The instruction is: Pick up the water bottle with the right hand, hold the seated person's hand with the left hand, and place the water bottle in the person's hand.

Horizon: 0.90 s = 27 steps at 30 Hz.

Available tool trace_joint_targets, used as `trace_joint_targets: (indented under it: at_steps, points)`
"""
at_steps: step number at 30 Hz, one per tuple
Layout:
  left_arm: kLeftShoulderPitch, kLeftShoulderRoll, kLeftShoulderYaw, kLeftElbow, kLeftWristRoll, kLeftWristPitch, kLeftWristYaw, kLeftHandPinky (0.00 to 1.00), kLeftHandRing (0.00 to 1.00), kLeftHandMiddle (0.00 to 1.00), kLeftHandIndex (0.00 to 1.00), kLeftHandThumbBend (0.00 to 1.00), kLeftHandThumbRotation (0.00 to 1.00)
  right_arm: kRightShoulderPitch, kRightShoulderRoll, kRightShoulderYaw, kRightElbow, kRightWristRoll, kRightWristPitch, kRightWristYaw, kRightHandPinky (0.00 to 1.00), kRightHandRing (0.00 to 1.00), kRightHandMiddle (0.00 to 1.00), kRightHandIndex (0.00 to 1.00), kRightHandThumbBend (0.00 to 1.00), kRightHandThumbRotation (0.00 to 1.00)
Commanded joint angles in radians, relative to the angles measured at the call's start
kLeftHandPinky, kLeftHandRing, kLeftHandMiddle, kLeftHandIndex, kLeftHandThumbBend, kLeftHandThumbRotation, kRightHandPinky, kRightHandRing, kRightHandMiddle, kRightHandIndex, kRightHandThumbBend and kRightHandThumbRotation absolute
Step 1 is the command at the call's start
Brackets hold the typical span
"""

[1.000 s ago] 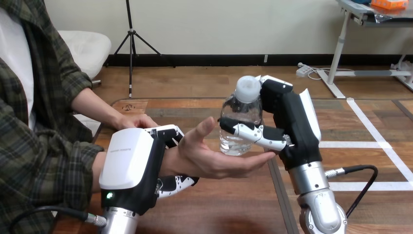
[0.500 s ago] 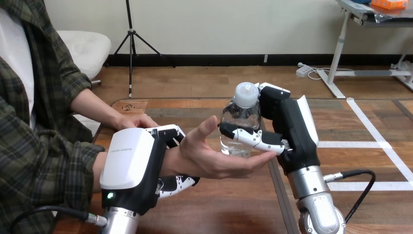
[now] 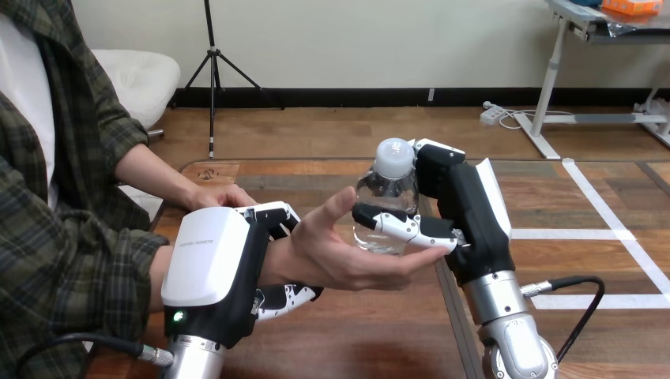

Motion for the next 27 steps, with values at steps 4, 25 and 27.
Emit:
trace_joint_targets:
  at_steps: [4, 25, 27]
  points:
    - [-0.082, -0.030, -0.016, -0.077, -0.021, -0.038, 0.009, 0.29, 0.35, 0.39, 0.40, 0.68, 0.00, -0.041, 0.013, 0.021, -0.022, 0.017, -0.035, 0.028, 0.37, 0.40, 0.43, 0.43, 0.67, 0.00]
    - [-0.078, -0.030, -0.011, -0.064, -0.025, -0.038, 0.014, 0.28, 0.34, 0.39, 0.40, 0.67, 0.00, -0.007, 0.018, 0.051, -0.039, 0.019, -0.033, 0.066, 0.37, 0.39, 0.42, 0.43, 0.70, 0.00]
    - [-0.076, -0.030, -0.010, -0.065, -0.027, -0.038, 0.012, 0.28, 0.34, 0.39, 0.40, 0.68, 0.00, 0.001, 0.018, 0.055, -0.050, 0.021, -0.026, 0.071, 0.37, 0.39, 0.42, 0.43, 0.70, 0.00]
